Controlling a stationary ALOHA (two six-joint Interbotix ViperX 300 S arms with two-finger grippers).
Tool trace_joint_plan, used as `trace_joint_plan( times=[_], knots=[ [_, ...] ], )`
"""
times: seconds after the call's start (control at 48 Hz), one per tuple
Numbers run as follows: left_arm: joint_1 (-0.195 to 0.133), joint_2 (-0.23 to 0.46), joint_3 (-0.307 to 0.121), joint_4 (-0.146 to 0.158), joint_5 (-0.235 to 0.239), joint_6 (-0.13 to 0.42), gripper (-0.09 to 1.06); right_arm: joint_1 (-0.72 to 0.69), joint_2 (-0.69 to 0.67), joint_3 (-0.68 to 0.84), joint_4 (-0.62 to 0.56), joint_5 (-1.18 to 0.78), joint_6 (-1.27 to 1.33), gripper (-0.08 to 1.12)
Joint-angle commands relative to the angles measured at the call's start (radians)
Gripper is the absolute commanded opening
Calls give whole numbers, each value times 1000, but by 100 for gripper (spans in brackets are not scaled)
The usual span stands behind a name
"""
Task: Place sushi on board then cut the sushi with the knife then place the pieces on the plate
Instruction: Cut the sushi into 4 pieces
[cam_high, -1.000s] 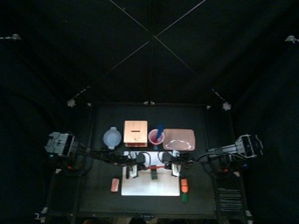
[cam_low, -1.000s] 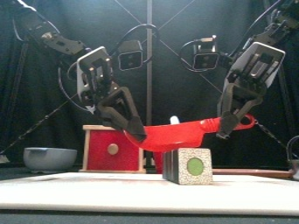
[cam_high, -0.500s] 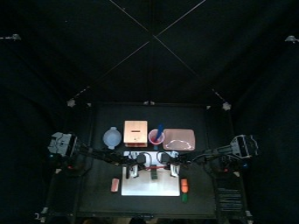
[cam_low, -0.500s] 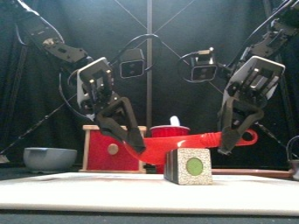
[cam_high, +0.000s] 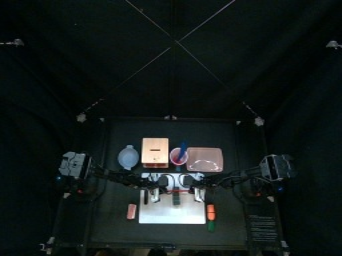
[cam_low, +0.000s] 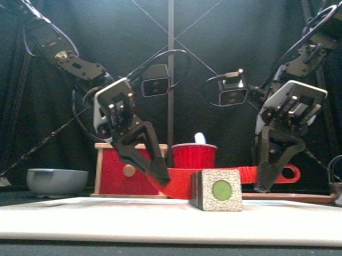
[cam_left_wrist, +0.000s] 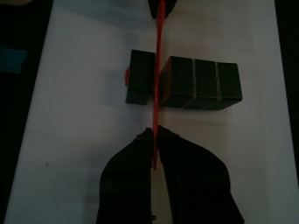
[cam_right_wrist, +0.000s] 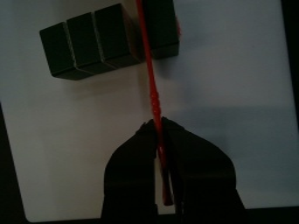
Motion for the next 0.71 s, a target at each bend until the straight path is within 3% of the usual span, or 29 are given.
trace_joint_plan(
  times=[0.021, 0.292, 0.542, 0.708],
  knots=[
    [25, -12, -18, 20, 0, 2, 44, -35, -15, -5, -14, 8, 3, 34],
    [63, -15, -26, 83, 0, 0, 44, -84, -23, -14, -55, 20, 5, 34],
    [64, -37, -29, 86, 5, -2, 44, -83, -48, -35, -54, 61, 5, 34],
    [58, -86, -34, 86, 12, -2, 44, -60, -100, -74, -48, 140, 6, 34]
  ],
)
